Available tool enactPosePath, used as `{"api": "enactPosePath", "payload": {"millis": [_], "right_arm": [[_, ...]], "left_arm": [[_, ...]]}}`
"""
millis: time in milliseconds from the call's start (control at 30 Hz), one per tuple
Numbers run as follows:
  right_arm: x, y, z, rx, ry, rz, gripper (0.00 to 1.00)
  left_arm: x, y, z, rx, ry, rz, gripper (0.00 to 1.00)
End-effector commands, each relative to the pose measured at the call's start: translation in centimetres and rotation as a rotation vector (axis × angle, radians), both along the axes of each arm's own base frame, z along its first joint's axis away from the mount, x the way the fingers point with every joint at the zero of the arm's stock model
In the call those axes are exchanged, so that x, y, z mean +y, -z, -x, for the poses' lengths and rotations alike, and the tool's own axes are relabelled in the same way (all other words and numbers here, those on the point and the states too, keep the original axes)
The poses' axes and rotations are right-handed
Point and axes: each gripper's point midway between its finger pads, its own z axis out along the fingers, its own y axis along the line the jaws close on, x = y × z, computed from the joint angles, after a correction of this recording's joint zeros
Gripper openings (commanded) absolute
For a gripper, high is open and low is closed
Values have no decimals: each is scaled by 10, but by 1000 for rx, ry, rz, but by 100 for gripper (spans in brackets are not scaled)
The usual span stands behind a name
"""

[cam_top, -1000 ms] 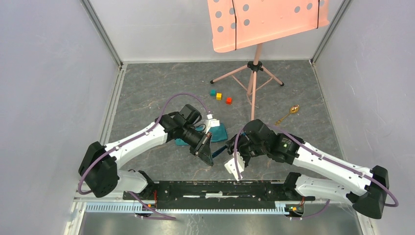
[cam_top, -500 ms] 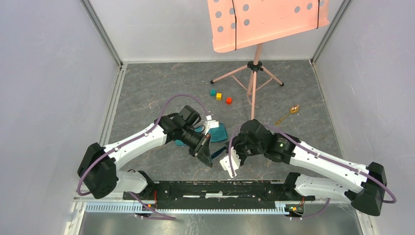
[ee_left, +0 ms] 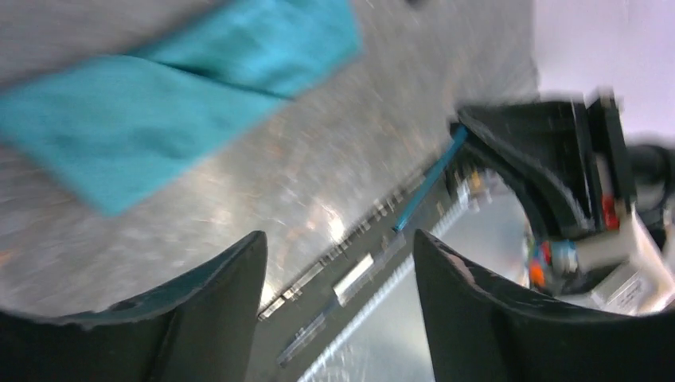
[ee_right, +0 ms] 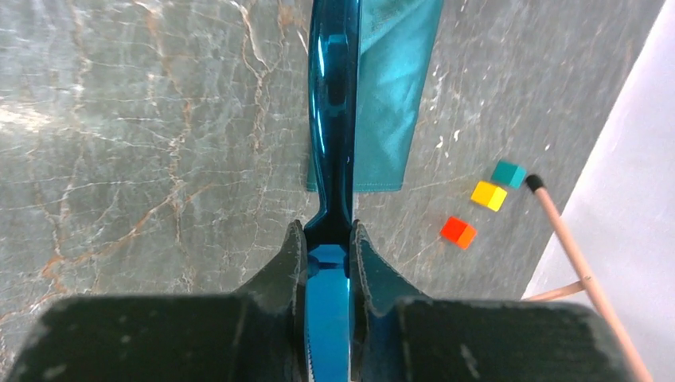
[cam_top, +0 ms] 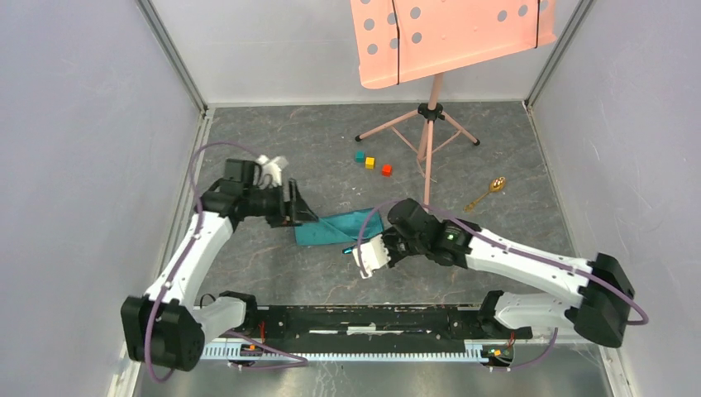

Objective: Fold the napkin into a case and place the utensils inside
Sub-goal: Insert the knife into the folded napkin.

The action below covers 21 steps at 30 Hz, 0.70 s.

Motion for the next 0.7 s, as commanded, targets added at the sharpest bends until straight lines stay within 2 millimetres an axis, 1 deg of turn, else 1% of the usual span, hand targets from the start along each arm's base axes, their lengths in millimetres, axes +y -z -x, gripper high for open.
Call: {"api": "enactPosePath", "payload": {"millis": [0, 33, 67, 100, 167, 200, 233, 300, 400, 500, 600, 667], "right_arm": [[15, -23, -39, -56, 191, -29, 0], [17, -23, -46, -55, 232, -14, 0], [18, -25, -52, -61, 263, 4, 0], [19, -22, -57, -59, 280, 34, 0], [24, -19, -66, -55, 310, 76, 0], [28, -15, -69, -45, 315, 101, 0], [32, -15, -71, -34, 319, 115, 0], [39, -9, -77, -19, 328, 145, 0], [42, 5, -84, -20, 338, 188, 0], [44, 15, -89, 4, 340, 198, 0], [45, 21, -93, 17, 347, 200, 0], [44, 25, -95, 22, 352, 212, 0]], "left_arm": [[71, 23, -38, 37, -440, -202, 76], [77, 26, -43, 52, -497, -202, 76], [79, 30, -48, 62, -524, -197, 76], [78, 34, -52, 68, -530, -196, 74], [83, 47, -59, 104, -568, -222, 68], [86, 57, -62, 131, -593, -243, 66], [87, 66, -64, 158, -607, -258, 63], [89, 80, -68, 204, -613, -279, 56], [89, 97, -70, 248, -603, -300, 49], [90, 110, -71, 261, -610, -315, 48], [89, 120, -71, 273, -608, -311, 45], [88, 124, -72, 280, -607, -305, 45]]}}
